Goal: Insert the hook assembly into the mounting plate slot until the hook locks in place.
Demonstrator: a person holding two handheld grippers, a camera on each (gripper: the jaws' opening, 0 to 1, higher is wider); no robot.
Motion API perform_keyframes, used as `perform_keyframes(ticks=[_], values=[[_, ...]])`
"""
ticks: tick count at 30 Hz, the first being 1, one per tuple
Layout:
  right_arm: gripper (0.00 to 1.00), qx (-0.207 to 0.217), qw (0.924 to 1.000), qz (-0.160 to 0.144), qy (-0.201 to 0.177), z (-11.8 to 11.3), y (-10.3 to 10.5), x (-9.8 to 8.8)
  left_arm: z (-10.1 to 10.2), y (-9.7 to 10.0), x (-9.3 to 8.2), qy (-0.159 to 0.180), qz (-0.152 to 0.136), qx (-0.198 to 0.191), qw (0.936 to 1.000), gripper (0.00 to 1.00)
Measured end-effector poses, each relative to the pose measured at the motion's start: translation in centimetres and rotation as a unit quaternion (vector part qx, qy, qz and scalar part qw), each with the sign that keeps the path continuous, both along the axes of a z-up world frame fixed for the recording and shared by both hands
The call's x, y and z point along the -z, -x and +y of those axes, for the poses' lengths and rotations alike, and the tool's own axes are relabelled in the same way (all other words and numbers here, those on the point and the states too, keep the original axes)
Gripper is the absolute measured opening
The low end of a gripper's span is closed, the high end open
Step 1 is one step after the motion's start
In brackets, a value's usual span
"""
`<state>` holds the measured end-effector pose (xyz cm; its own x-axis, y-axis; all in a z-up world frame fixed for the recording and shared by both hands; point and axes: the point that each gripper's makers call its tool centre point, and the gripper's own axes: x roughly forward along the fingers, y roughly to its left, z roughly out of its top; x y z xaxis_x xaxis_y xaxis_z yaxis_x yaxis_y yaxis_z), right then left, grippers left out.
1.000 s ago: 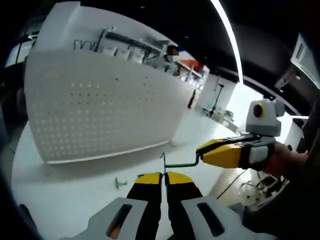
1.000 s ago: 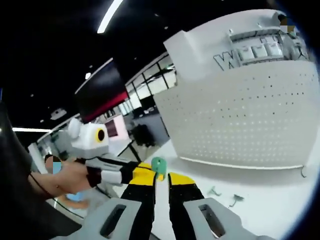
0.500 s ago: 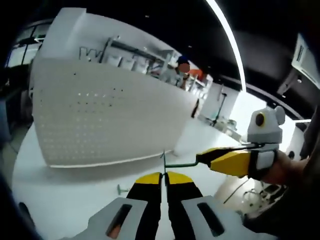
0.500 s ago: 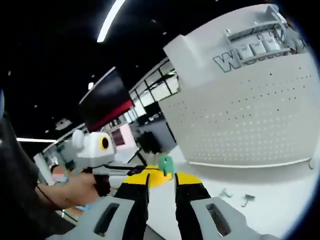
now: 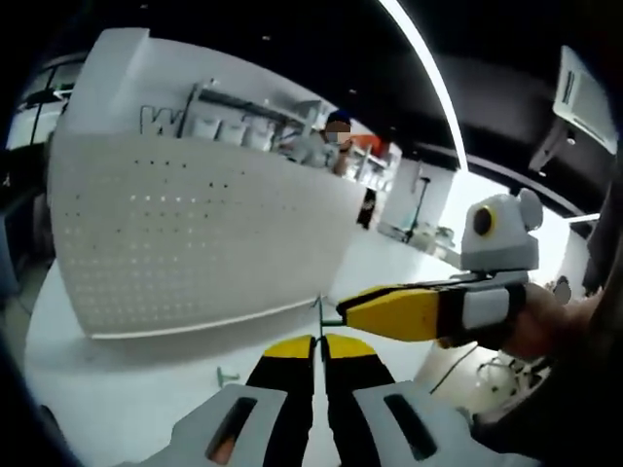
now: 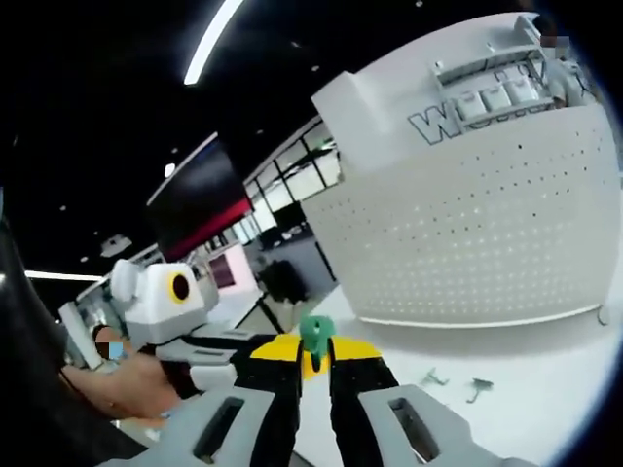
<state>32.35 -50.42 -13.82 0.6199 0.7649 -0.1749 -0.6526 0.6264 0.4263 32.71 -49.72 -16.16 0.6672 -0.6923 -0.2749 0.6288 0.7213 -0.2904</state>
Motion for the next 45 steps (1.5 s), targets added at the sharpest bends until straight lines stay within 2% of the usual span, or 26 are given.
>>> perform_keyframes(ticks=[12,17,21,24,29,32,37,41,43,45], values=[[0.04,0.000,0.9999,0.009,-0.012,0.8,-0.3,-0.1,0.3,-0.1,-0.5,-0.002,-0.014,-0.008,0.9999,0.02],[0.03,0.001,0.9995,0.021,-0.024,1.0,-0.4,-0.1,0.4,0.0,-0.7,-0.029,-0.032,-0.009,0.9990,0.02],[0.02,0.006,0.9988,0.034,-0.036,1.1,-0.5,-0.1,0.6,-0.2,-0.7,-0.035,-0.037,-0.011,0.9986,0.02],[0.01,0.006,0.9997,0.017,-0.014,1.2,-0.5,0.2,0.7,-0.2,-0.6,-0.040,-0.039,-0.011,0.9984,0.02],[0.01,0.006,0.9997,0.022,-0.013,1.4,-0.4,0.6,0.8,-0.1,-0.1,-0.060,-0.042,-0.004,0.9973,0.03],[0.00,0.004,0.9998,0.020,-0.004,1.3,-0.3,0.8,0.6,0.0,0.2,-0.074,-0.056,0.008,0.9957,0.04],[0.00,0.005,0.9999,0.015,-0.001,1.2,-0.2,0.8,0.7,0.1,0.2,-0.047,-0.048,0.015,0.9976,0.05],[0.00,0.006,0.9999,0.011,0.002,1.1,0.0,0.9,0.5,0.5,0.4,-0.067,-0.057,0.025,0.9958,0.07],[0.00,0.006,0.9999,0.010,0.005,1.0,0.1,1.0,0.5,0.5,0.6,-0.068,-0.057,0.025,0.9957,0.12],[0.00,0.008,0.9999,0.005,0.009,1.0,0.2,1.0,0.7,0.6,0.6,-0.066,-0.058,0.021,0.9959,0.12]])
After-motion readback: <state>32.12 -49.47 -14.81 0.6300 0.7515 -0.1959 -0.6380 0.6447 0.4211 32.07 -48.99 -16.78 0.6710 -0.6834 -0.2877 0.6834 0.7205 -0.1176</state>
